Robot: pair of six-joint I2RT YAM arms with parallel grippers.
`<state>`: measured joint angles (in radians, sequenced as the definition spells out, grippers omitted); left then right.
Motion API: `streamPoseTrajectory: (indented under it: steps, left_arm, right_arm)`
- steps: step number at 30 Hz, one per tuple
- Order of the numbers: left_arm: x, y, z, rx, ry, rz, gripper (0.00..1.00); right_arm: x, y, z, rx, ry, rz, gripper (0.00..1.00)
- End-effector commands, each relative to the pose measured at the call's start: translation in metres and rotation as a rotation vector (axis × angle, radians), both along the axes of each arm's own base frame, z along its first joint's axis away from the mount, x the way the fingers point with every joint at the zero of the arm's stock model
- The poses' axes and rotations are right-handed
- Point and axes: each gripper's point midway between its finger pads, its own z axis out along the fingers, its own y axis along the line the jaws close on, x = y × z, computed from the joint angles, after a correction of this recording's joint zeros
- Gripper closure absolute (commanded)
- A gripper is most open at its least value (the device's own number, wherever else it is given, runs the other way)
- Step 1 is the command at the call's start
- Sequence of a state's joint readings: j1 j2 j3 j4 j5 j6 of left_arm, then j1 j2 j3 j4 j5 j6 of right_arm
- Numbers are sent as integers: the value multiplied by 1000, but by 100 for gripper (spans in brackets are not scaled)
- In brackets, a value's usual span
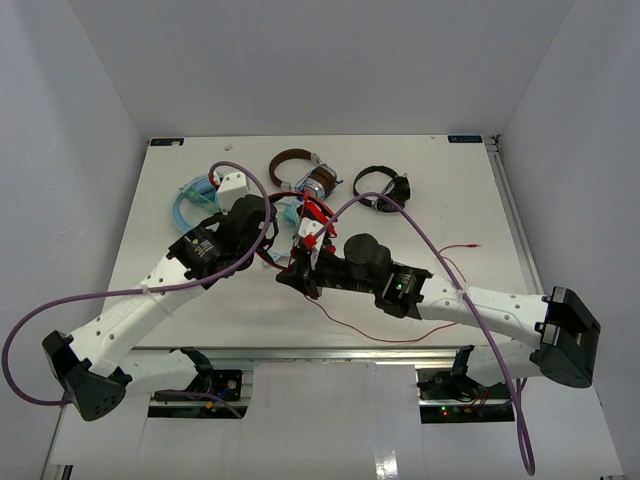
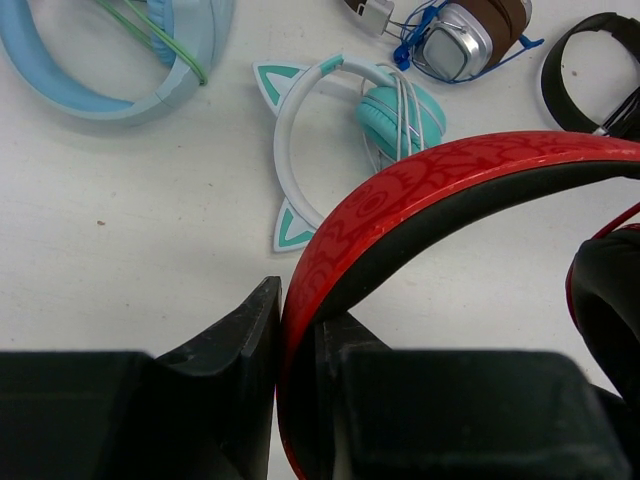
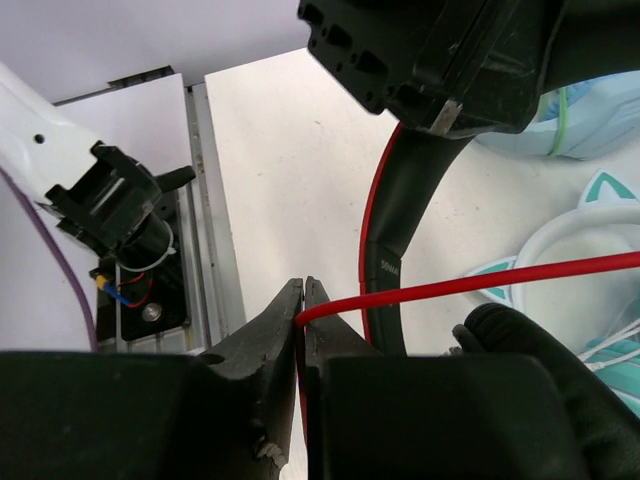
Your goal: Wrap the headphones
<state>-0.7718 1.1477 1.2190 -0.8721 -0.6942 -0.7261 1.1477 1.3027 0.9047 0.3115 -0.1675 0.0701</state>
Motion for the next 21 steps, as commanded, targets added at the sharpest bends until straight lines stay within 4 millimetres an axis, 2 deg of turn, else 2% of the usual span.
streamPoseTrajectory:
  steps: [1,4,8,13,18,21]
  left_arm:
    - [11,0,39,-138,-128,75,100]
    - [9,1,45,-168,-142,82,100]
    - [7,2,56,-205,-160,88,100]
    - [2,3,62,-254,-167,99,100]
    - [-1,1,67,-300,-174,85,100]
    - [-4,-2,70,-334,-181,73,100]
  right_arm:
    - [6,14,24,13,-63,-13,91]
    - [0,14,11,12,-56,-10,91]
    - [1,2,-3,29,-55,-72,91]
    - [6,-11,-10,37,-71,-169,92]
    - [6,-17,-16,42,-72,-211,92]
    - [8,-20,-27,39,-69,-233,91]
